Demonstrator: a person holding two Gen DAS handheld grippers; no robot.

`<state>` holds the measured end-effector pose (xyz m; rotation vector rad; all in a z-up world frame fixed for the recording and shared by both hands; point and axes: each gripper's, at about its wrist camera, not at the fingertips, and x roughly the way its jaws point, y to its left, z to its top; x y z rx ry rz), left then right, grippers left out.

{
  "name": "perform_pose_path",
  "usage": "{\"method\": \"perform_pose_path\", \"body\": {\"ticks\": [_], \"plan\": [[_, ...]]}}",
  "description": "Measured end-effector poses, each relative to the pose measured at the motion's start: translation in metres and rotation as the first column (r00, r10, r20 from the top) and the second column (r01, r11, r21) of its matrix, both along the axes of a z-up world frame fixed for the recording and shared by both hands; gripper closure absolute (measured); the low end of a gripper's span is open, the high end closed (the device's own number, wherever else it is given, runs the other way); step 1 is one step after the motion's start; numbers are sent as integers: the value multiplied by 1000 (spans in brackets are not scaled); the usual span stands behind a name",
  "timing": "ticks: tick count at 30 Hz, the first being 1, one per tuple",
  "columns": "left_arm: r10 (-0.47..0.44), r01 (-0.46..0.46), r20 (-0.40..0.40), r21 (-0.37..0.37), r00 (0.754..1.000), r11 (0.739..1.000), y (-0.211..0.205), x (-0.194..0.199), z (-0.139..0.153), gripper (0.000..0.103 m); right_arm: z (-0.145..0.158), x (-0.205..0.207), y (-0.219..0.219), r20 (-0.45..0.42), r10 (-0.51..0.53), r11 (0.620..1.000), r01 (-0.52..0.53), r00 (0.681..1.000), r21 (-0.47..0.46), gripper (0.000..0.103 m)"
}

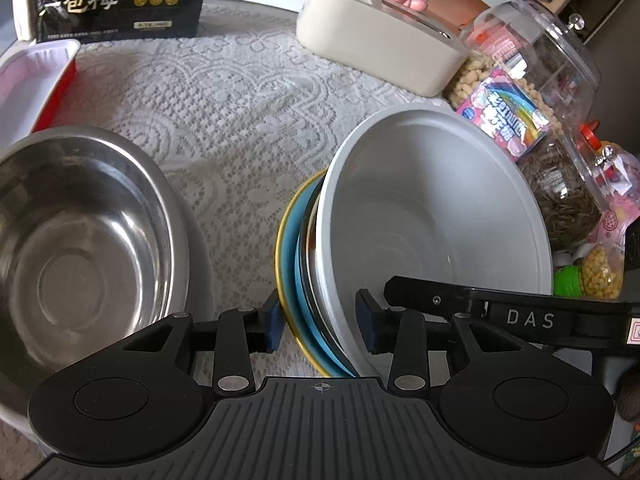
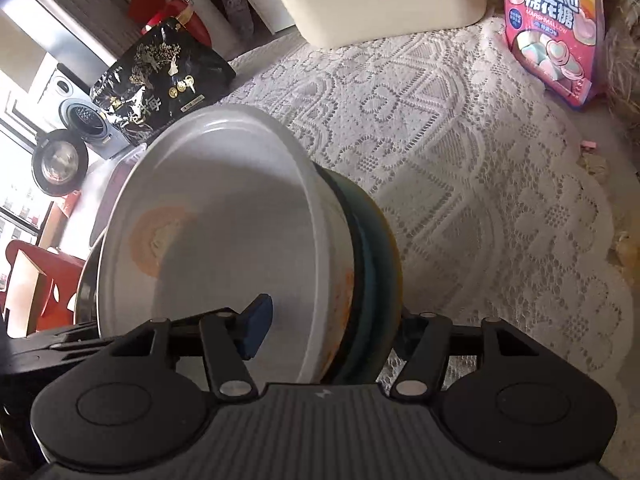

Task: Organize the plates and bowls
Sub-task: 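Grip the rim of the stacked bowls with both grippers and lift them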

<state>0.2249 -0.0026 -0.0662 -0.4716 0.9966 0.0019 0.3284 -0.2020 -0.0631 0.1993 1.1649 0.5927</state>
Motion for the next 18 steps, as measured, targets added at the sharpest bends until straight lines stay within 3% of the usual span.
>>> {"method": "perform_pose_path", "body": {"ticks": [12, 18], "plan": [[10, -7, -74, 38, 997, 999, 4, -33, 6, 62, 5, -29, 9, -37, 96, 995, -96, 995, 4, 42], [-3, 6, -70, 33, 998, 999, 4, -36, 6, 65, 4, -28, 11, -33, 101, 995, -102, 994, -19, 42]]}}
